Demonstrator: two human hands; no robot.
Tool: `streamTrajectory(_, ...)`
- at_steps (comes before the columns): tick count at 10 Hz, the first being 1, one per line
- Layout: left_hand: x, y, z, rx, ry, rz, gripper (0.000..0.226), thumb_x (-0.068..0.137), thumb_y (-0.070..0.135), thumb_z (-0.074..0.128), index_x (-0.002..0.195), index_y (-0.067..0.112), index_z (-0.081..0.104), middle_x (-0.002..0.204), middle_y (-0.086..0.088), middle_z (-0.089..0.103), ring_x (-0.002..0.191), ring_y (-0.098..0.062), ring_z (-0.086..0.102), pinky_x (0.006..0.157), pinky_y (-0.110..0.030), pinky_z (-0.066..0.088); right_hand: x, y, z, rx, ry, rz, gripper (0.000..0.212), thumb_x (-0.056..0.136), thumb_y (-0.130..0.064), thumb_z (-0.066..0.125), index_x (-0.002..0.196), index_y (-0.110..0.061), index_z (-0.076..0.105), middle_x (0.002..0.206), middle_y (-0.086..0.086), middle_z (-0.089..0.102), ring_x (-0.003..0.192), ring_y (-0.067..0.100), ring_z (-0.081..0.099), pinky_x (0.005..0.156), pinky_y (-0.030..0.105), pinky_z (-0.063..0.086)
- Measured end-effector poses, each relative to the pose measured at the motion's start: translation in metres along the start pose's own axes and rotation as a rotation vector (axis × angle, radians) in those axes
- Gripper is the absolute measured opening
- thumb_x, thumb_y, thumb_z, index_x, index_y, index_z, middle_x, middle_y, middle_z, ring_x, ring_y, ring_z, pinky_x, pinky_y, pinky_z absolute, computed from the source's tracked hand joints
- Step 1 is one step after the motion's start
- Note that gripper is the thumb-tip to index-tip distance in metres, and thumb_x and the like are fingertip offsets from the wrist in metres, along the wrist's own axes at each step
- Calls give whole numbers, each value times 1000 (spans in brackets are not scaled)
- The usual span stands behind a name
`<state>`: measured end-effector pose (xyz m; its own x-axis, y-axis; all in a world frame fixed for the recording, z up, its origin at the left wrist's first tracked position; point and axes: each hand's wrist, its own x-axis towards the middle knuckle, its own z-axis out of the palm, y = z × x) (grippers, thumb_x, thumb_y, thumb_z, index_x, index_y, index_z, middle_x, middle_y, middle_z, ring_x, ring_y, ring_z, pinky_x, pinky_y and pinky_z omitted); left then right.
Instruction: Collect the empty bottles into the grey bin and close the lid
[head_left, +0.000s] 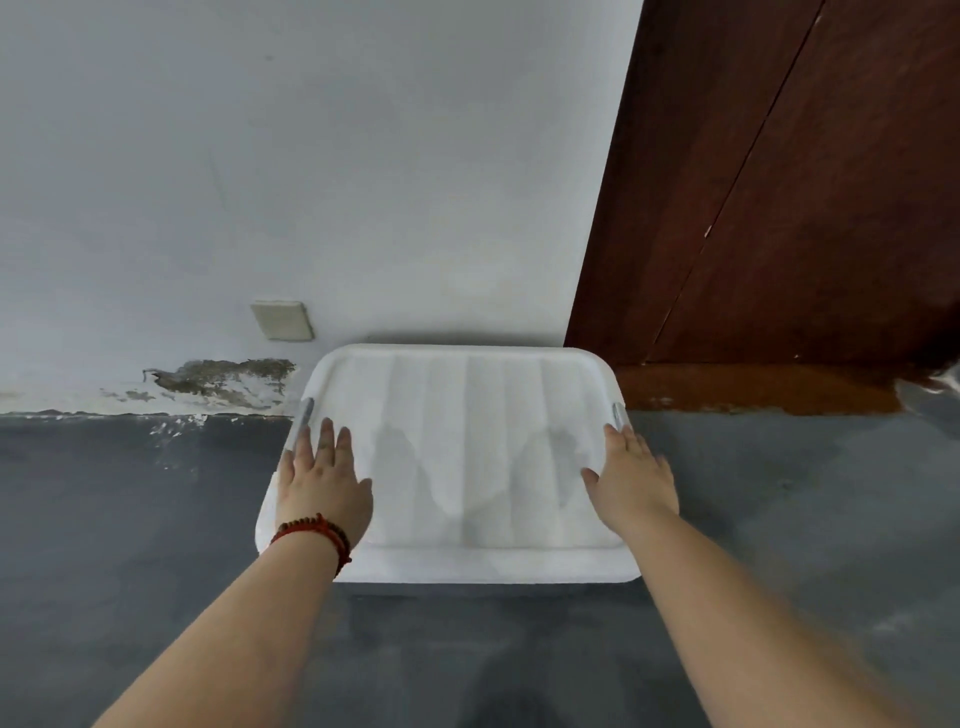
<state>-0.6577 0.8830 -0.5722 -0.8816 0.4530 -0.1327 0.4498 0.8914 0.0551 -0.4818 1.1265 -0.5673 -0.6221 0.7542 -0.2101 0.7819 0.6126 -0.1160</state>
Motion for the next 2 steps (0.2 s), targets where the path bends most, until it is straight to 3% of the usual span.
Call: streamTrajectory(2, -36, 40, -108, -64, -4, 58, 69, 95, 46, 28, 150, 18, -4, 158, -5, -13, 145, -24, -11, 118, -38, -3, -63, -36, -102, -34, -32, -129, 67, 98, -46, 30, 151, -18, 0, 160, 7, -1, 147, 24, 4, 117, 42, 10)
